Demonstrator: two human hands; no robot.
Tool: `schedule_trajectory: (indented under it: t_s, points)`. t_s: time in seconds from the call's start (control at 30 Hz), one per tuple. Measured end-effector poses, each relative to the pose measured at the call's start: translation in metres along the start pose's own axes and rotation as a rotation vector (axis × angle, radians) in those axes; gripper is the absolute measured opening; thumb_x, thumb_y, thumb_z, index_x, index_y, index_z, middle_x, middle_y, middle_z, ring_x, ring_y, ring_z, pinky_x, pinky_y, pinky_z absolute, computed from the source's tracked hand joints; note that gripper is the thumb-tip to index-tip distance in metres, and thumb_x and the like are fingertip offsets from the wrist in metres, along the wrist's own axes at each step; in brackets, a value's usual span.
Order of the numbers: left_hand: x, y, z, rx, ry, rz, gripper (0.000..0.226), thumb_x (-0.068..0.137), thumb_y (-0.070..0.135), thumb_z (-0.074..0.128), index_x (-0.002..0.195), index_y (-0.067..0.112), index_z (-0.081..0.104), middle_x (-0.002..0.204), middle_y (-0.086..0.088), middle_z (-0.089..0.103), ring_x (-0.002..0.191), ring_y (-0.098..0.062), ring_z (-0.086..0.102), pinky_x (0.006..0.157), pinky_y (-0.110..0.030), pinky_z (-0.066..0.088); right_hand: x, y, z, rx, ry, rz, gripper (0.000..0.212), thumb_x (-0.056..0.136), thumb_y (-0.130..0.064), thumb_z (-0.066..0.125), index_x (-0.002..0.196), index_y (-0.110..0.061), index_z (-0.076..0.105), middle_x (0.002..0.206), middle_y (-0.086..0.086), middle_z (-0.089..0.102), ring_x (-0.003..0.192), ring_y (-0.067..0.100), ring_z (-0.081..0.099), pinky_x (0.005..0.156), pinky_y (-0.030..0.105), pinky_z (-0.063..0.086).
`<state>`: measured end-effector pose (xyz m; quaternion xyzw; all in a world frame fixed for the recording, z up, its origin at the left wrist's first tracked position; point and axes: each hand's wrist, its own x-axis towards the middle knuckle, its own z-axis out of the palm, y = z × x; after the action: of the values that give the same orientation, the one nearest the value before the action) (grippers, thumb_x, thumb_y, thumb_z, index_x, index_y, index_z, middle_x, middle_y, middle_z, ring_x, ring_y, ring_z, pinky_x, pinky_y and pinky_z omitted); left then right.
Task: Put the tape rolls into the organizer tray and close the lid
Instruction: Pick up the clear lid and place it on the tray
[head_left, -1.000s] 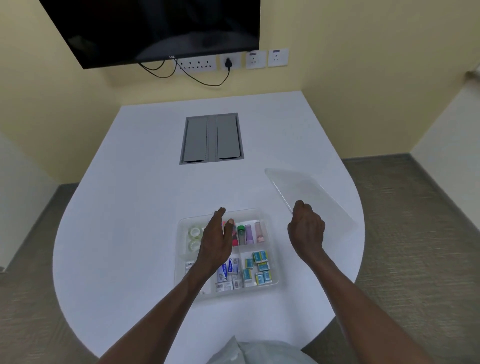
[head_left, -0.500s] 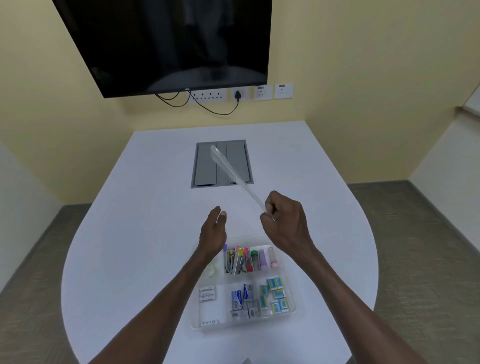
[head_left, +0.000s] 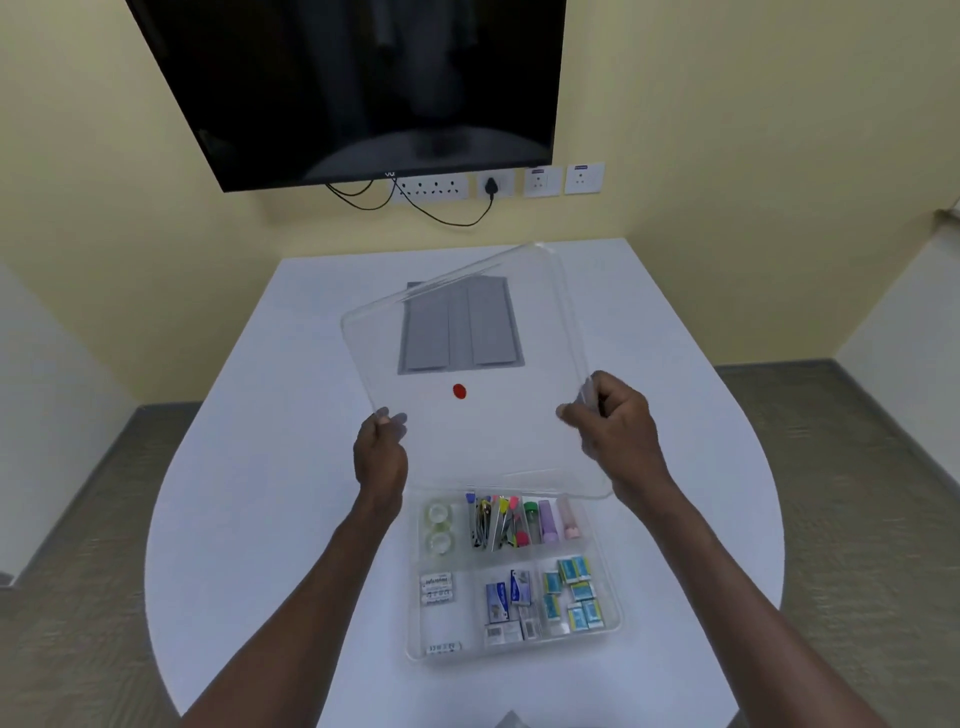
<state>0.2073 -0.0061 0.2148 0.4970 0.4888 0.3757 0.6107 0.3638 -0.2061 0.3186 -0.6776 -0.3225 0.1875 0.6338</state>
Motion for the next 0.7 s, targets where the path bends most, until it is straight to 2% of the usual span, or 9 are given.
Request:
schedule_trajectory:
  t_s: [0.07, 0.2, 0.27, 0.33, 0.47, 0.53, 0.57, 0.6, 0.7]
  points:
    - [-0.001, -0.008, -0.008, 0.049, 0.056, 0.01, 0.034, 0.105, 0.019, 0.037, 0.132, 0.011, 0.057, 0.128, -0.01, 0.067, 0.116, -0.023, 0.064, 0.096, -0.031, 0.043, 0.005, 0.018, -0.001, -0.108, 0.123, 0.008, 0.033, 0.078, -0.007, 0.069, 0.065, -0.013, 0.039, 0.061, 0.002, 0.037, 0.052, 0.013, 0.031, 0.049, 0.02, 0.032]
    - [-0.006, -0.036, -0.025, 0.146, 0.086, -0.031, 0.032, 0.102, 0.016, 0.048, 0.127, 0.007, 0.065, 0.118, -0.014, 0.069, 0.105, -0.024, 0.065, 0.106, -0.042, 0.051, 0.005, 0.068, -0.001, -0.285, 0.256, 0.07, 0.024, 0.08, -0.019, 0.074, 0.089, -0.009, 0.055, 0.072, 0.001, 0.054, 0.062, 0.013, 0.048, 0.06, 0.021, 0.041]
    - [-0.009, -0.053, -0.033, 0.237, 0.092, -0.025, 0.03, 0.102, 0.022, 0.051, 0.114, 0.004, 0.071, 0.101, -0.019, 0.072, 0.091, -0.026, 0.064, 0.091, -0.037, 0.054, 0.001, 0.096, -0.004, -0.347, 0.252, 0.106, 0.026, 0.081, -0.023, 0.075, 0.094, -0.01, 0.057, 0.078, 0.006, 0.059, 0.07, 0.019, 0.055, 0.067, 0.027, 0.045]
    - [-0.017, -0.066, -0.038, 0.325, 0.079, -0.004, 0.032, 0.102, 0.024, 0.052, 0.087, 0.003, 0.071, 0.07, -0.016, 0.059, 0.071, -0.02, 0.049, 0.072, -0.028, 0.042, -0.005, 0.125, -0.008, -0.426, 0.236, 0.136, 0.026, 0.081, -0.024, 0.075, 0.094, -0.009, 0.059, 0.083, 0.01, 0.061, 0.076, 0.024, 0.057, 0.07, 0.032, 0.047]
    - [-0.034, -0.087, -0.049, 0.437, 0.073, -0.035, 0.023, 0.097, 0.014, 0.058, 0.092, -0.001, 0.075, 0.063, -0.004, 0.056, 0.067, -0.013, 0.043, 0.071, -0.027, 0.036, -0.02, 0.166, -0.016, -0.62, 0.169, 0.228, 0.025, 0.085, -0.022, 0.071, 0.102, -0.005, 0.063, 0.09, 0.013, 0.061, 0.085, 0.029, 0.059, 0.074, 0.03, 0.043]
    - [-0.04, -0.097, -0.052, 0.502, 0.069, -0.041, 0.027, 0.095, 0.012, 0.059, 0.084, -0.012, 0.053, 0.055, -0.011, 0.044, 0.064, -0.017, 0.035, 0.065, -0.03, 0.031, -0.027, 0.179, -0.018, -0.697, 0.131, 0.279, 0.026, 0.086, -0.018, 0.069, 0.105, -0.002, 0.065, 0.092, 0.015, 0.062, 0.088, 0.031, 0.061, 0.076, 0.032, 0.044]
    - [-0.043, -0.102, -0.053, 0.531, 0.065, -0.036, 0.038, 0.094, 0.011, 0.06, 0.066, 0.014, 0.035, 0.054, -0.008, 0.038, 0.064, -0.02, 0.032, 0.061, -0.031, 0.029, -0.03, 0.183, -0.019, -0.709, 0.113, 0.301, 0.025, 0.086, -0.015, 0.068, 0.106, 0.0, 0.066, 0.094, 0.018, 0.063, 0.089, 0.033, 0.062, 0.078, 0.034, 0.046]
    - [-0.046, -0.105, -0.055, 0.564, 0.057, -0.037, 0.039, 0.094, 0.012, 0.06, 0.058, 0.018, 0.047, 0.056, -0.003, 0.035, 0.065, -0.021, 0.031, 0.058, -0.03, 0.029, -0.033, 0.187, -0.019, -0.719, 0.094, 0.319, 0.024, 0.085, -0.012, 0.068, 0.105, 0.001, 0.067, 0.095, 0.02, 0.064, 0.091, 0.034, 0.063, 0.081, 0.036, 0.047]
    - [-0.051, -0.114, -0.059, 0.606, 0.045, -0.074, 0.034, 0.093, 0.013, 0.061, 0.066, 0.024, 0.044, 0.068, 0.0, 0.041, 0.074, -0.02, 0.036, 0.061, -0.025, 0.033, -0.04, 0.197, -0.021, -0.735, 0.036, 0.379, 0.02, 0.084, -0.009, 0.068, 0.1, 0.004, 0.069, 0.098, 0.023, 0.067, 0.095, 0.036, 0.064, 0.082, 0.036, 0.047]
